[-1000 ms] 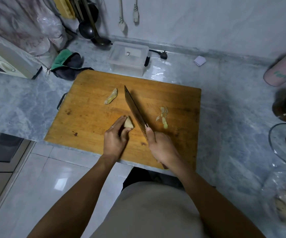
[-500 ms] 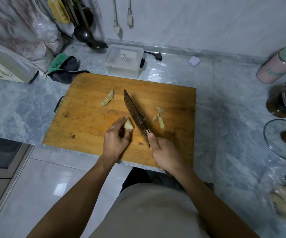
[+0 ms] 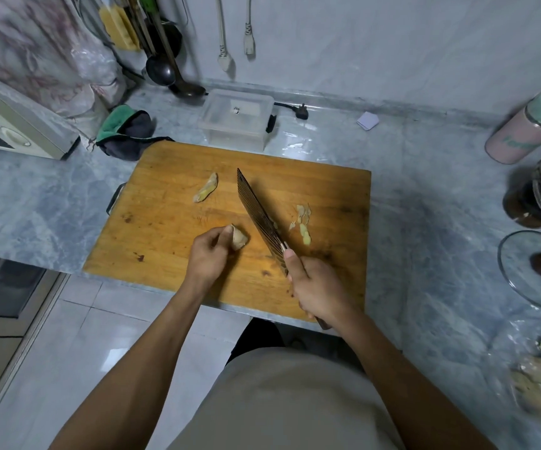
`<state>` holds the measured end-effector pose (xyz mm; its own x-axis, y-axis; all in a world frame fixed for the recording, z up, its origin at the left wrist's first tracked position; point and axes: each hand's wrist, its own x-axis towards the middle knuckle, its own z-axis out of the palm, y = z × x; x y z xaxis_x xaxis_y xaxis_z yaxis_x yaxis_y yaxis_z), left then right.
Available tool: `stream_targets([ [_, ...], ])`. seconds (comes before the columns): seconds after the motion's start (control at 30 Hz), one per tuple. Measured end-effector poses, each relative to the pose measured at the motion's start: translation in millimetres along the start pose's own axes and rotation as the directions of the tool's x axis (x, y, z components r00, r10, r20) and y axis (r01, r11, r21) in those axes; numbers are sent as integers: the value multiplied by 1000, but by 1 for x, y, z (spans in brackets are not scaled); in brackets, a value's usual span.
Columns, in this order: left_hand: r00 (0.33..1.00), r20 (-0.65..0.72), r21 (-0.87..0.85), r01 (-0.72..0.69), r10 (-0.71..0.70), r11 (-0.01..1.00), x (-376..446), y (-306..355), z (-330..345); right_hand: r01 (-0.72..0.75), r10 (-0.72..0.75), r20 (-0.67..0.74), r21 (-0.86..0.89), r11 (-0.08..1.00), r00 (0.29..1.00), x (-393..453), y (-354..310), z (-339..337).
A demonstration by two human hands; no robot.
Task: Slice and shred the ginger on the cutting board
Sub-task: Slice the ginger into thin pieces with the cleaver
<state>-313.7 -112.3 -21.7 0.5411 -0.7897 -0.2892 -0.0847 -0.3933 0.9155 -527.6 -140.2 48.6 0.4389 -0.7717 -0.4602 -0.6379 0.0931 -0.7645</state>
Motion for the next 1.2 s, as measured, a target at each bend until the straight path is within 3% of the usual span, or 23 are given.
stream_targets([
  [0.1, 997, 18, 247, -72, 70, 966, 10, 4, 0, 1, -1, 13, -15, 1000, 1000, 1, -3, -2],
  [0.2, 992, -62, 397, -79, 113, 914, 20, 15, 5, 4, -3, 25, -36, 999, 1000, 3, -6, -1],
  [0.3, 972, -160, 402, -95, 172, 911, 24, 13, 3, -11, 12, 49, -26, 1000, 999, 7, -9, 1],
  [0.4, 960, -161, 433, -142, 231, 890, 18, 4, -1, -14, 14, 53, -5, 1000, 998, 9, -12, 3],
  [0.47, 966, -155, 420, -126, 208, 899, 10, 3, -2, -6, 6, 46, 7, 1000, 999, 10, -13, 4],
  [0.63, 963, -270, 278, 72, 6, 958, 6, 10, 1, -11, 10, 57, 19, 1000, 998, 14, -16, 7],
  [0.8, 982, -175, 270, -15, 65, 963, 5, 7, 10, -40, 38, 68, 32, 999, 997, 15, -23, 3],
  [0.93, 965, -221, 324, -66, 143, 944, 6, 13, 13, -20, 19, 73, 22, 1000, 997, 13, -24, 3],
  [1.2, 970, -213, 323, -47, 121, 945, 0, 2, 11, -7, 9, 89, -29, 1000, 996, 13, -27, 7],
])
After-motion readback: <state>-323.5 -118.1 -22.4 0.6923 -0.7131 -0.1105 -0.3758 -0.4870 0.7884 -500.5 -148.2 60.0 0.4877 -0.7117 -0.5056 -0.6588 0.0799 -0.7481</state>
